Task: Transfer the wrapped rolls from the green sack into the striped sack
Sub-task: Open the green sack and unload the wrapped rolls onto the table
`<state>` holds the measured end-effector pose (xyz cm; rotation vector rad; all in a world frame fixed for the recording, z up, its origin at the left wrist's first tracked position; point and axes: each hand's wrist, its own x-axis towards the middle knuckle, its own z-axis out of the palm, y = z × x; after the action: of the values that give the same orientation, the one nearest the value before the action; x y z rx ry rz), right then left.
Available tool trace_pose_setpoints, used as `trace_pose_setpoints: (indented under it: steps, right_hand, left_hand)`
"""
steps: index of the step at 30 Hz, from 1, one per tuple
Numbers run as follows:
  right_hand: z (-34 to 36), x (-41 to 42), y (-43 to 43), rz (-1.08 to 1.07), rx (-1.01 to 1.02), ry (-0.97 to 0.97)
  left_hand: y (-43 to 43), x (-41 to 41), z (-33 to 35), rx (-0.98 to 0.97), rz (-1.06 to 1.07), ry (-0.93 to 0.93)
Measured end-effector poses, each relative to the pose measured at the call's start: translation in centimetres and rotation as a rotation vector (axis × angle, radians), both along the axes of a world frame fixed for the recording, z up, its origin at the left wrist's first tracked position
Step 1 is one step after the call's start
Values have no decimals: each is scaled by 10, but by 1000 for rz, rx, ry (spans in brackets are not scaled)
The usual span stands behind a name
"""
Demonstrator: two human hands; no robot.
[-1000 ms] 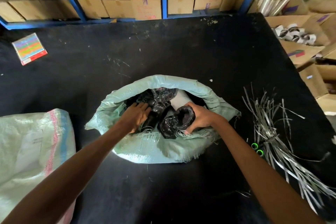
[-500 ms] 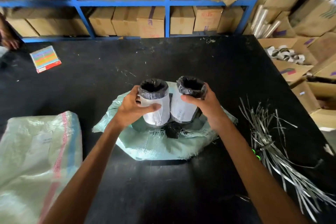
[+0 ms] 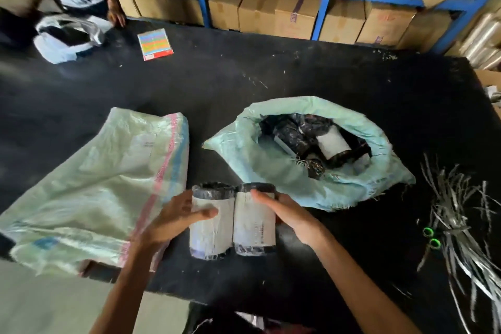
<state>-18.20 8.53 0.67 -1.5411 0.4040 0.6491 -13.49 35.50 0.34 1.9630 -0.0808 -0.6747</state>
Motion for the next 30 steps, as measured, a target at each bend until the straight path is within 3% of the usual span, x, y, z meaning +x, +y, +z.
trace_pose_setpoints:
  steps: [4, 8, 10, 22, 26, 30]
  right_hand:
    - [-52, 0, 43, -51, -101, -97]
    - [-82, 15, 71, -129, -387, -289]
    - [-87, 19, 75, -138, -438, -340]
    - [-100, 55, 104, -330, -512, -371]
    - [-95, 68, 94, -288, -480, -369]
    - [-60, 67, 78, -80, -426, -300]
  left_hand:
    - [38, -6, -76, 104, 127, -50]
    - [40, 7, -105, 149, 173, -214]
    - [32, 14, -105, 156, 188, -261]
    - [27, 69, -119, 25, 207, -321]
    - [27, 76, -117, 122, 178, -286]
    - [26, 76, -88, 278, 69, -234]
